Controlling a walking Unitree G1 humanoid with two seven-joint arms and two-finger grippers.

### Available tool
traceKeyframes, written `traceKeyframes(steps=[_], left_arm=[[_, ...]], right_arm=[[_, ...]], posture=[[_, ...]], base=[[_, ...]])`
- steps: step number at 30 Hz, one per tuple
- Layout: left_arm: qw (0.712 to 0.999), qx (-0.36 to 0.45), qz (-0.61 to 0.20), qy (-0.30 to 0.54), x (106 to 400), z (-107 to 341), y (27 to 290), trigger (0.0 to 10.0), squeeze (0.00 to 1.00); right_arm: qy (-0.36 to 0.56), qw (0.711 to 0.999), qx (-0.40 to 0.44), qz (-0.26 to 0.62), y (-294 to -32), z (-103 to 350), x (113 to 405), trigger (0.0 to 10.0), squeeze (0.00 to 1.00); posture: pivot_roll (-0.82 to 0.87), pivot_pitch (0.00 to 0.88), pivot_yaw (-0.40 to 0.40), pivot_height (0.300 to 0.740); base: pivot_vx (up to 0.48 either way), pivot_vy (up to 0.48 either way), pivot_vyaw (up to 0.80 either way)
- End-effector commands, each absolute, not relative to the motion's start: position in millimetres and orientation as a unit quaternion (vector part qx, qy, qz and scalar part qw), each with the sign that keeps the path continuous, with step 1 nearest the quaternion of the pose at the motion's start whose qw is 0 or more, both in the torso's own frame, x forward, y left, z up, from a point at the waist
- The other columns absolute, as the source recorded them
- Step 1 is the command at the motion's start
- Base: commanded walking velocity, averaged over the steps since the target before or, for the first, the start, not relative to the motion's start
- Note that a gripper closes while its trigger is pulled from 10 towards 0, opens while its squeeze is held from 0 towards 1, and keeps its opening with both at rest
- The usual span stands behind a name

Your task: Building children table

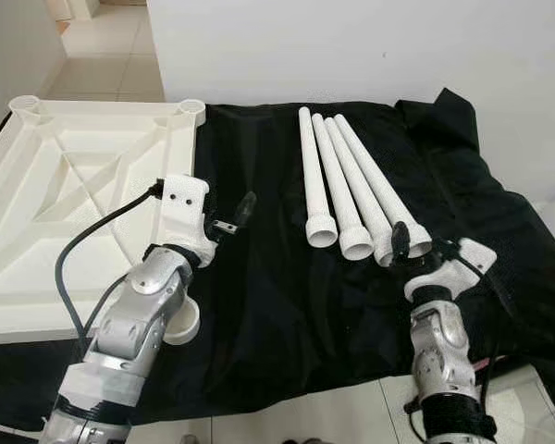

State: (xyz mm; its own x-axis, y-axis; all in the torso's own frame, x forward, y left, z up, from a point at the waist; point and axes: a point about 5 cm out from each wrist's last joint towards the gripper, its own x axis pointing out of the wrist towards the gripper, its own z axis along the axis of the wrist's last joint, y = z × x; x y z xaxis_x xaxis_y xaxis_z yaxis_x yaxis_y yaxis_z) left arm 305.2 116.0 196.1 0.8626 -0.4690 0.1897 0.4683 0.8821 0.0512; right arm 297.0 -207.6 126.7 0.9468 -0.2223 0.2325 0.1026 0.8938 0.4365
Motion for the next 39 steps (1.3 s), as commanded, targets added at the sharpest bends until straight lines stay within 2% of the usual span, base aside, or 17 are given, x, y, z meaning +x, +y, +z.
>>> traceKeyframes(steps=[1, 10, 19, 20, 22, 23, 26, 31, 37, 38, 39], left_arm=[[0.944, 0.007, -0.317, -0.094, 301, 196, 108, 10.0, 0.0], [0.943, 0.006, -0.32, -0.093, 302, 198, 108, 10.0, 0.0], [0.943, 0.006, -0.32, -0.092, 302, 198, 108, 10.0, 0.0], [0.943, 0.005, -0.318, -0.092, 302, 198, 108, 10.0, 0.0], [0.944, 0.004, -0.318, -0.092, 302, 197, 108, 10.0, 0.0], [0.944, 0.004, -0.316, -0.091, 302, 197, 108, 10.0, 0.0], [0.945, 0.004, -0.315, -0.091, 302, 197, 108, 10.0, 0.0], [0.947, 0.0, -0.309, -0.092, 302, 198, 110, 10.0, 0.0], [0.946, -0.002, -0.31, -0.092, 302, 198, 109, 10.0, 0.0], [0.947, -0.001, -0.308, -0.093, 302, 198, 110, 10.0, 0.0], [0.947, -0.001, -0.308, -0.093, 302, 198, 110, 10.0, 0.0]], right_arm=[[-0.14, 0.955, 0.246, -0.091, -208, 122, 292, 10.0, 0.0], [-0.124, 0.945, 0.286, -0.102, -209, 110, 289, 10.0, 0.0], [-0.113, 0.948, 0.281, -0.097, -211, 107, 289, 10.0, 0.0], [-0.106, 0.966, 0.227, -0.069, -205, 110, 292, 10.0, 0.0], [-0.104, 0.971, 0.207, -0.057, -202, 112, 293, 10.0, 0.0], [-0.105, 0.984, 0.143, -0.018, -192, 115, 295, 10.0, 0.0], [-0.111, 0.988, 0.106, 0.0, -185, 119, 295, 10.0, 0.0], [-0.155, 0.986, 0.069, 0.004, -179, 136, 297, 10.0, 0.0], [-0.163, 0.985, 0.05, 0.004, -178, 142, 303, 10.0, 0.0], [-0.162, 0.986, 0.046, -0.001, -180, 143, 304, 9.5, 0.0], [-0.162, 0.986, 0.046, -0.001, -180, 143, 304, 9.5, 0.0]], posture=[[-0.01, 0.081, -0.03, 0.74], [-0.02, 0.084, -0.019, 0.74], [-0.02, 0.086, -0.021, 0.74], [-0.02, 0.087, -0.023, 0.74], [-0.02, 0.087, -0.023, 0.74], [-0.02, 0.09, -0.024, 0.74], [-0.01, 0.093, -0.027, 0.74], [-0.01, 0.096, -0.031, 0.74], [-0.01, 0.098, -0.033, 0.74], [-0.01, 0.097, -0.035, 0.74], [-0.01, 0.097, -0.035, 0.74]], base=[[0.0, 0.0, 0.0], [0.0, 0.0, 0.0], [0.0, 0.0, 0.0], [0.0, 0.0, 0.0], [0.0, 0.0, 0.0], [0.0, 0.0, 0.0], [0.0, 0.0, 0.0], [0.0, 0.0, 0.0], [0.0, 0.0, 0.0], [0.0, 0.0, 0.0], [0.0, 0.0, 0.0]])
